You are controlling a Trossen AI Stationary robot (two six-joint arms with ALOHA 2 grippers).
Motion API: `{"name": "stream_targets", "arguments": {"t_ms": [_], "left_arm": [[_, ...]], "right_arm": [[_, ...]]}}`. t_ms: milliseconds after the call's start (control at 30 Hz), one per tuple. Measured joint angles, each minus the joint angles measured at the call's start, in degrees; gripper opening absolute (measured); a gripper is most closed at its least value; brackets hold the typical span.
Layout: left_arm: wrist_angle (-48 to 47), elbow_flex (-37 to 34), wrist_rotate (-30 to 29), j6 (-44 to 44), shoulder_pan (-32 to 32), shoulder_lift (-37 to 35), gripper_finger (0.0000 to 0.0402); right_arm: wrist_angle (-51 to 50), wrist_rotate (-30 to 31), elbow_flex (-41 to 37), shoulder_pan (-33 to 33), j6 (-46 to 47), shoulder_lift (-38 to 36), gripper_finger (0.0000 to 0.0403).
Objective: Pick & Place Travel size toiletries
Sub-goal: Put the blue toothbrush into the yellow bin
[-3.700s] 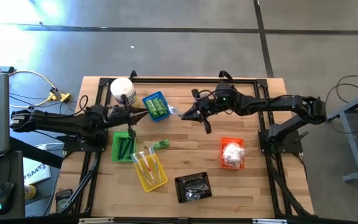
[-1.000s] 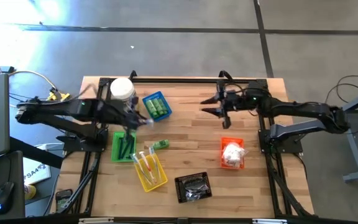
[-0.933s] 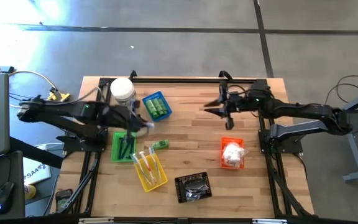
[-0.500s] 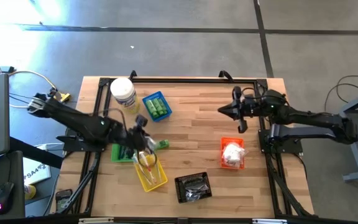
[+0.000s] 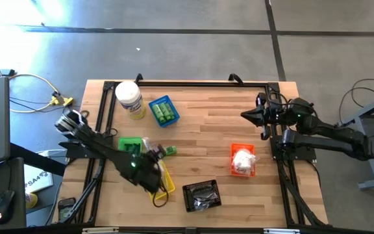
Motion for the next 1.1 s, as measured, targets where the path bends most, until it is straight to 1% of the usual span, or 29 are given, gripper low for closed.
{"name": "stream_targets", "arguments": {"t_ms": [100,167,233,467,633,867,933,1033,1100], "left_arm": [[-3.0,2.2,-3.4,-4.3,-0.8,4.4,0.0021],[-1.9,3.8,-3.8,-7.2,-0.7,5.1,0.0021],[-0.9,4.8,-3.1,-7.8,-0.7,4.8,0.0021],[-0.5,5.6,-1.4,-6.5,-3.8,4.6,0.0021],[-2.2,5.6,-1.7,-5.8,-4.5,5.0,0.0021],[-2.5,5.5,-2.5,1.6,-4.8,10.2,0.0021],[-3.1,5.5,-3.4,2.5,-4.8,11.9,0.0021],[-6.4,5.5,-3.4,2.8,-4.8,13.9,0.0021],[-7.0,5.5,-3.3,3.1,-4.7,14.8,0.0022]], "right_arm": [[-0.1,-0.1,0.0,0.0,-0.2,-0.2,0.0004],[-0.6,-0.1,0.0,0.0,-0.4,-0.2,0.0004],[-0.7,-0.2,0.0,0.0,-0.9,-0.2,0.0005],[-1.7,-0.4,0.0,0.0,-1.2,-0.1,0.0005],[-1.8,-0.4,0.0,0.0,-1.4,-0.1,0.0005],[-1.9,-0.8,0.0,0.1,-1.5,-0.1,0.0005],[-2.2,-0.8,0.1,0.0,-1.5,-0.1,0.0005],[-2.9,-1.2,0.1,0.0,-1.5,-0.1,0.0005],[-3.2,-1.7,0.1,0.1,-1.5,-0.1,0.0005]]}}
